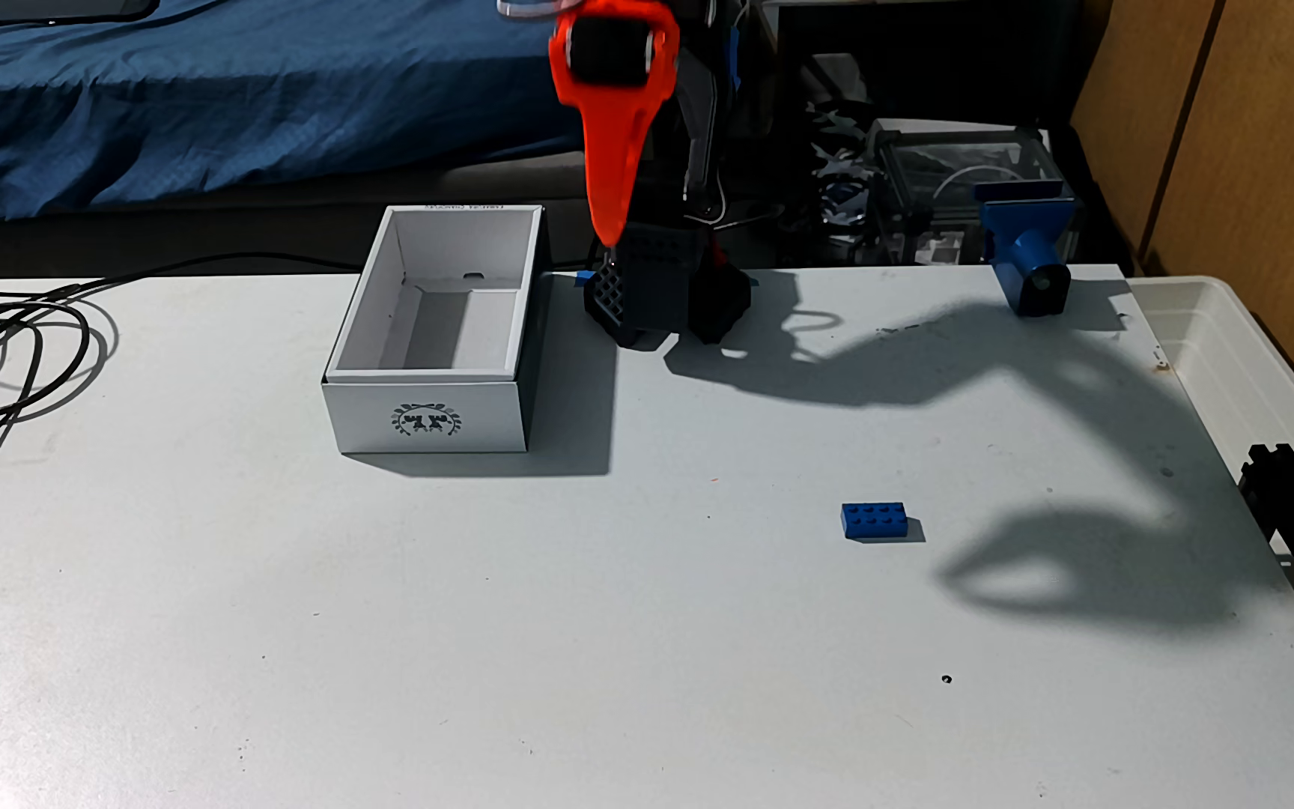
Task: Grab the blue brick and place in box
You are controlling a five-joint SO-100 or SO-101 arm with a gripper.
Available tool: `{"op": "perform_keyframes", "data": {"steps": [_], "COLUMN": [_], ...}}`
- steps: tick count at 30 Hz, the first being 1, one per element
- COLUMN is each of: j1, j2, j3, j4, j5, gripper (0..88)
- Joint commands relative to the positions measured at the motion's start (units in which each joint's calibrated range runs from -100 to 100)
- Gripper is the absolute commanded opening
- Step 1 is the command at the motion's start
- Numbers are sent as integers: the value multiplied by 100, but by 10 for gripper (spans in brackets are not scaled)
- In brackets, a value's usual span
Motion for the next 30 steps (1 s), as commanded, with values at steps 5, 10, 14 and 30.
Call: {"op": "perform_keyframes", "data": {"steps": [5,10,14,30], "j1": [-331,-724,-1051,-2158], "j2": [726,1267,1665,2840], "j3": [-142,-54,0,674], "j4": [237,280,220,-1486], "j5": [-118,-403,-602,-1055], "gripper": [9,9,9,9]}}
